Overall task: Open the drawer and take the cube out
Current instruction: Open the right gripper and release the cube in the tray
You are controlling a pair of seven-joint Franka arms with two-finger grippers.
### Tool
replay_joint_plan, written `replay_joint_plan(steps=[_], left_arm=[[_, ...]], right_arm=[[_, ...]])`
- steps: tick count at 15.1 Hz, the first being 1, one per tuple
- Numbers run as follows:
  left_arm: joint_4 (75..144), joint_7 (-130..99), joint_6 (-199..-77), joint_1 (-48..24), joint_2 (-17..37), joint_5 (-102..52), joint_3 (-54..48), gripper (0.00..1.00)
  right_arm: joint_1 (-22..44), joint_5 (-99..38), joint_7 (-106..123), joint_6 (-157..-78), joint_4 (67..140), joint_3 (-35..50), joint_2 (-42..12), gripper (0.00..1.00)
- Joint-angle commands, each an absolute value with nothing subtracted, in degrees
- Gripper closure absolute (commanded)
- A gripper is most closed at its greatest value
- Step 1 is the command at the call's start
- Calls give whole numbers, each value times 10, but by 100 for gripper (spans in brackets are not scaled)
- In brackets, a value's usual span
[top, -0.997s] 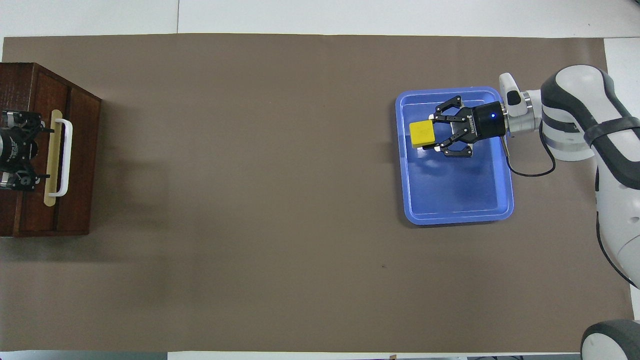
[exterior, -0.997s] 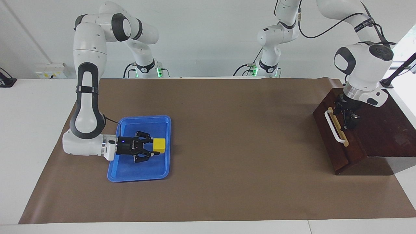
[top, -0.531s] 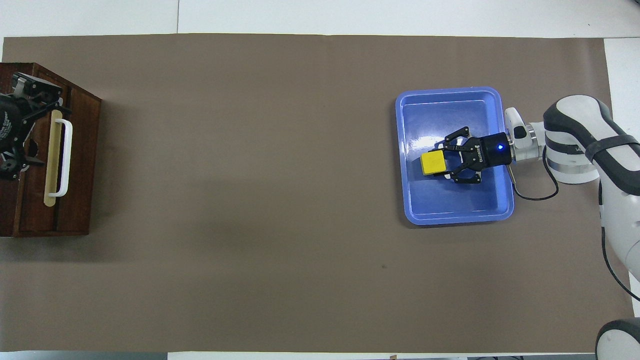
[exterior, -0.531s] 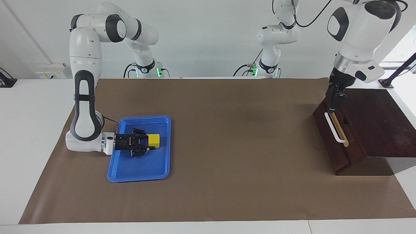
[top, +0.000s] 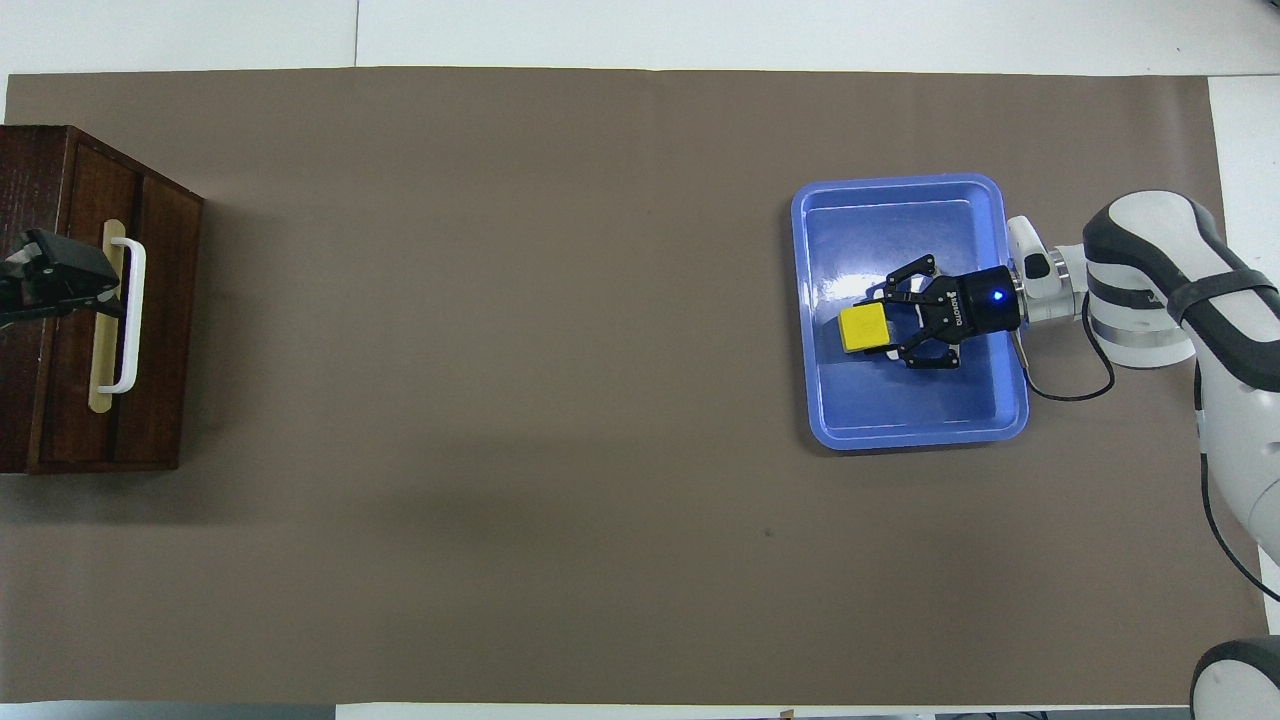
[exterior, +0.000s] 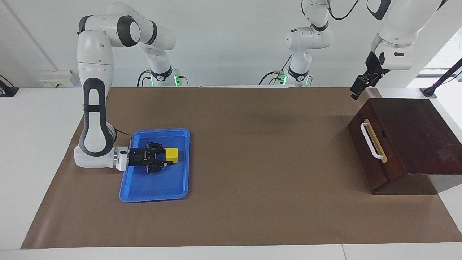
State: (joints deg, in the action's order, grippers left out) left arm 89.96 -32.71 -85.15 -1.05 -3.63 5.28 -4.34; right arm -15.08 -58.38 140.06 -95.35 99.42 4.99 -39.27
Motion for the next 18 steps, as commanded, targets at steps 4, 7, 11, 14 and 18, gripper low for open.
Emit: replay_joint_plan(steps=[4,7,11,14,18], left_arm=[[862,-198,-846,-28,-36,8,25,0],[865,-178,-845,-37,-36,17,20,0],[888,-94,-830,-43,-48,13,25,0],[898,-87,-834,-47,-50,11,25,0],[911,-62,-837,-47,-46,-10,26,0]], right_arm=[[-149,-573,1392,-966,1009,53,-377,0],[-148,-561,1332,-967,1009,51,-334,0],[-147,-533,1214,-962,1006,52,-283,0],[-140,-523,1133,-963,985,51,-262,0],[-114,-456,948,-970,955,50,-194,0]])
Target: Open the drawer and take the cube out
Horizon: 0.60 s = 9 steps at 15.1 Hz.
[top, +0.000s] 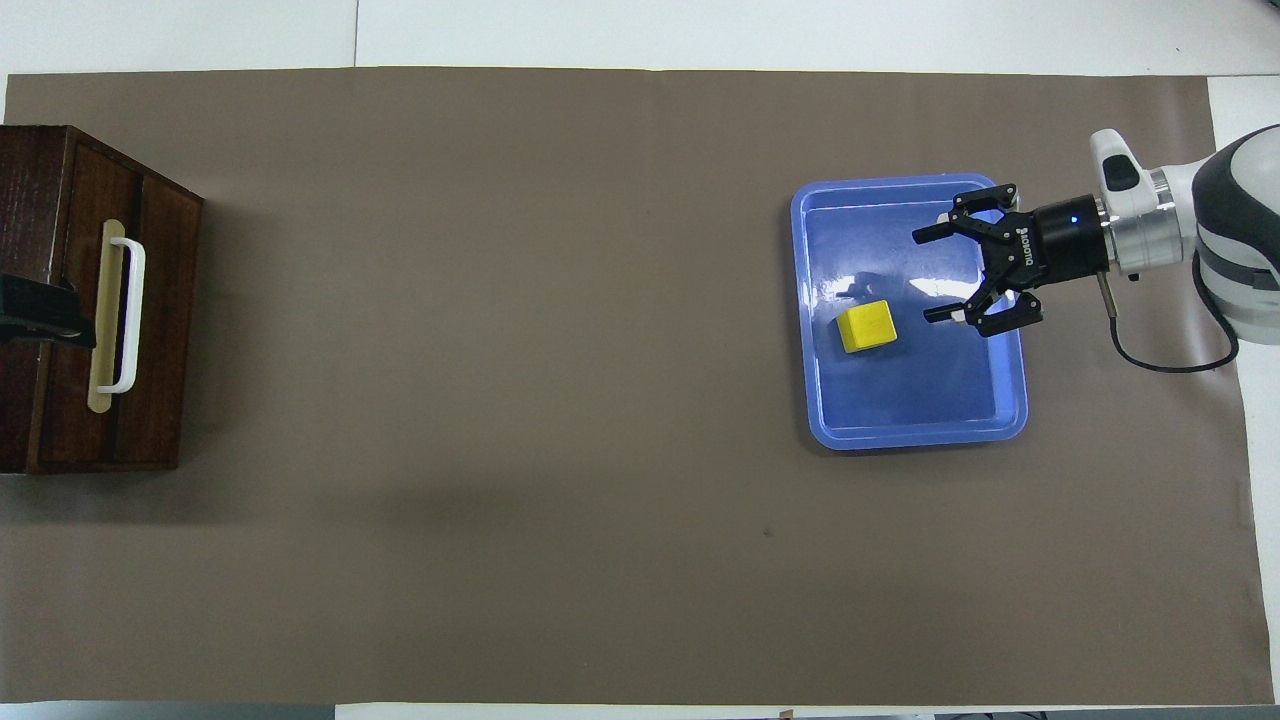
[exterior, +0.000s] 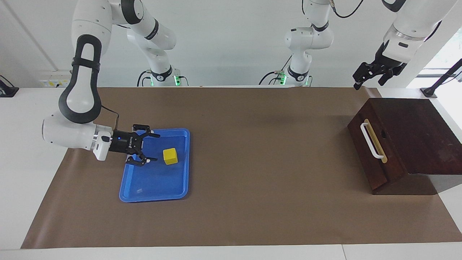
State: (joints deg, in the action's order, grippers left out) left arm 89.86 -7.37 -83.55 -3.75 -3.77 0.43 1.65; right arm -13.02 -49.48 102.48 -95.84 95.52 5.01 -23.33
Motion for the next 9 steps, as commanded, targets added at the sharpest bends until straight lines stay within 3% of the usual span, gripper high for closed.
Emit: replay_joint_plan(steps=[1,4,9], left_arm=[[911,-55,-837,-47,-47,-9,26,0],[912,-41,-843,-47,-47,-15,26,0],[914,-42,-844,-47,-47,-15,26,0]], right_arm=[[-110,-435,905,-973,954,51,-175,0],[-94,-370,792,-1018,954,54,-121,0],[-93,-275,619,-1017,940,59,-69,0]])
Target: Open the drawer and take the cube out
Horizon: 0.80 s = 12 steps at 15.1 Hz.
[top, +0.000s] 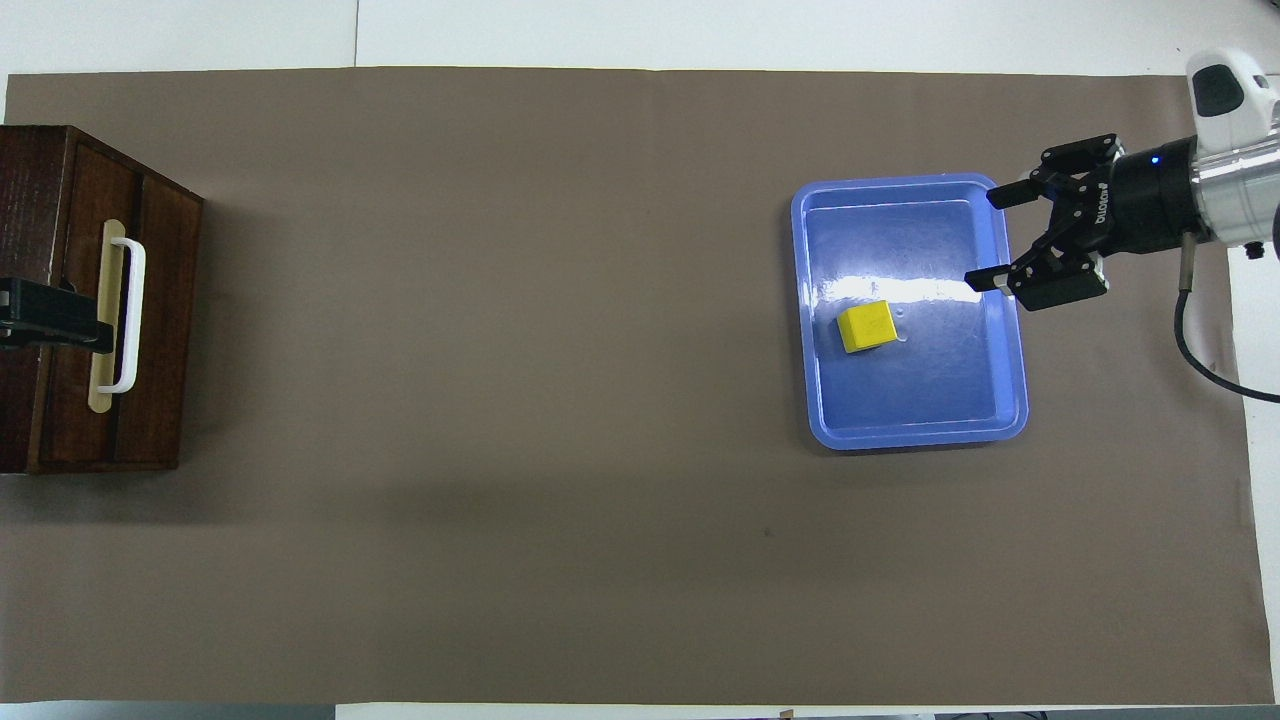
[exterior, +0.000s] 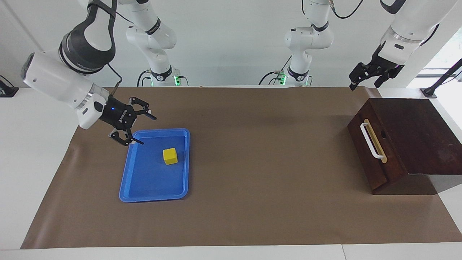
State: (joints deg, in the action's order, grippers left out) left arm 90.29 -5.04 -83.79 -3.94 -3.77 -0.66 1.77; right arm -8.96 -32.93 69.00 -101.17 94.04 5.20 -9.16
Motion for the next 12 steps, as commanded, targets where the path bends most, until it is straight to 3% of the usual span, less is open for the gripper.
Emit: replay_joint_plan(steps=[1,6,9,12], left_arm=[[916,-42,-850,-47,-46,-17,26,0],[912,-42,-851,-45,-33,-10,26,0],[912,-41,-846,-45,-35,-11,26,0],[914,-41,-856,-45,-35,-6,25,0]], right_arm=[[-84,-247,573,-1013,939,61,-52,0],[-74,-144,381,-942,940,62,22,0],[-73,-92,268,-898,938,61,39,0],[-26,-31,61,-823,903,55,37,0]])
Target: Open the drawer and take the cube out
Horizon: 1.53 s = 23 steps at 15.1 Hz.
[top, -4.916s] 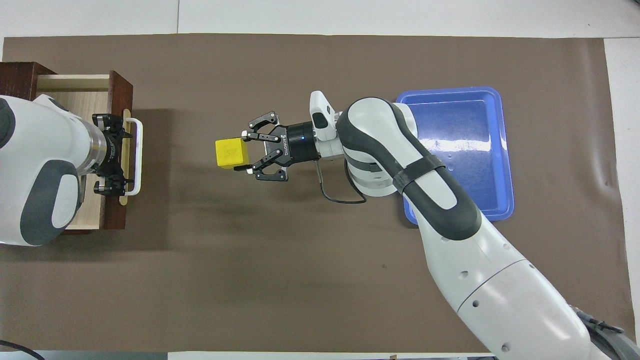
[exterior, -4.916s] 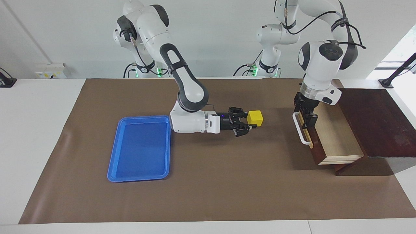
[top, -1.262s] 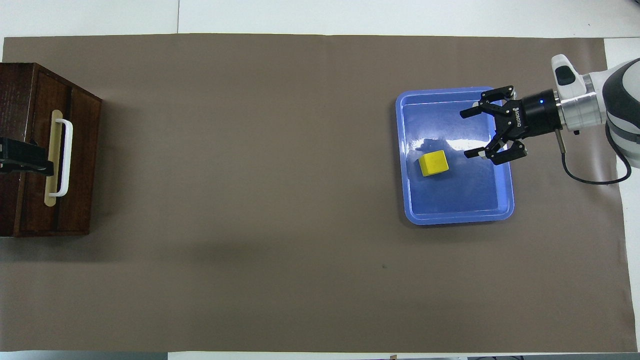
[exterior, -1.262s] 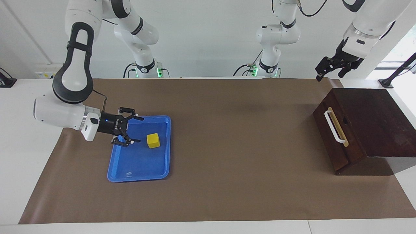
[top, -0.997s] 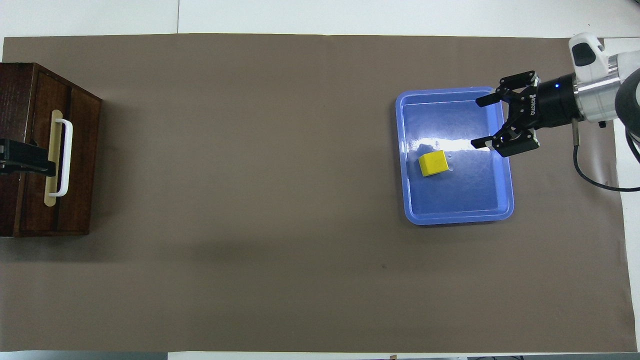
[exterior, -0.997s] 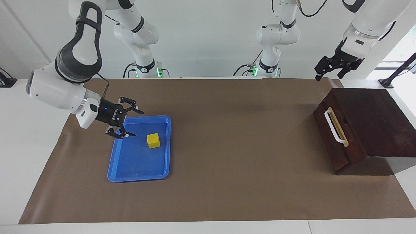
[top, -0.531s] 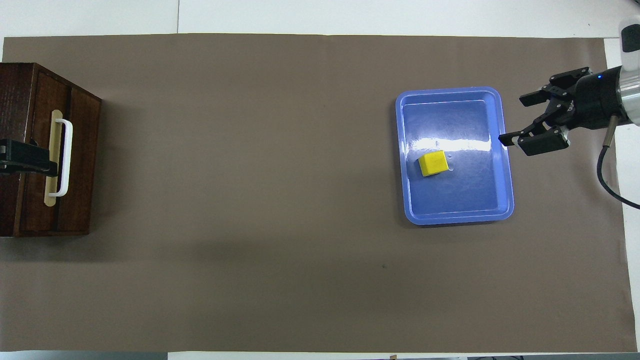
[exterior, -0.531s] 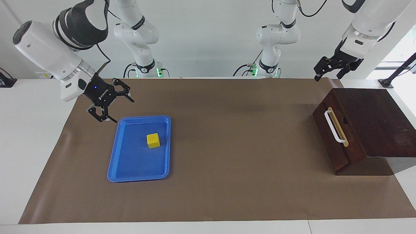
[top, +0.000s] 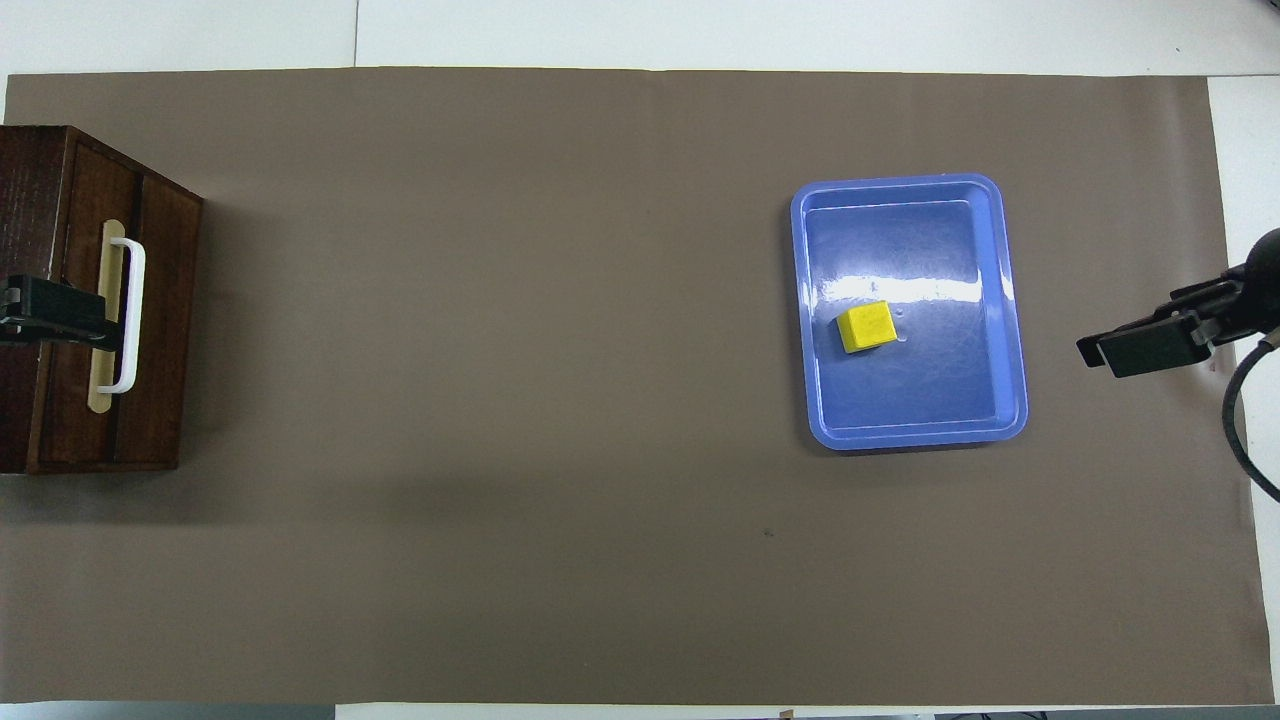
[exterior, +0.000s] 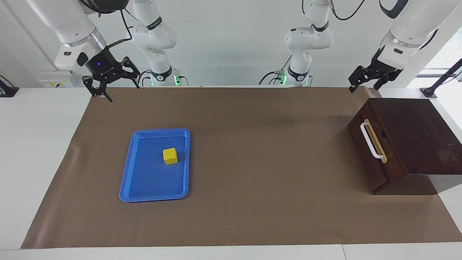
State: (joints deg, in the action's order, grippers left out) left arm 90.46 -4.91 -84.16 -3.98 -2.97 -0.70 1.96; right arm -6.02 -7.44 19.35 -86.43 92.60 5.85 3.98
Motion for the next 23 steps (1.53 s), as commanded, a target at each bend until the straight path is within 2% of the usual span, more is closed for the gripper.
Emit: replay_joint_plan(steps=[1,9,16,23], left_arm=[[916,-40,-861,-45,-36,-8,25,0],[927,-46,-889,-43,-37,-12,26,0],[927,-47,-889,-42,-38,-12,26,0],[927,-47,-890,-43,-37,-11,26,0]], right_arm=[[-21,-7,28,-816,898,57,37,0],[-19,9,3,-884,972,33,52,0],[-2,23,-1,-882,926,13,21,0],[-19,23,6,-881,938,16,20,0]])
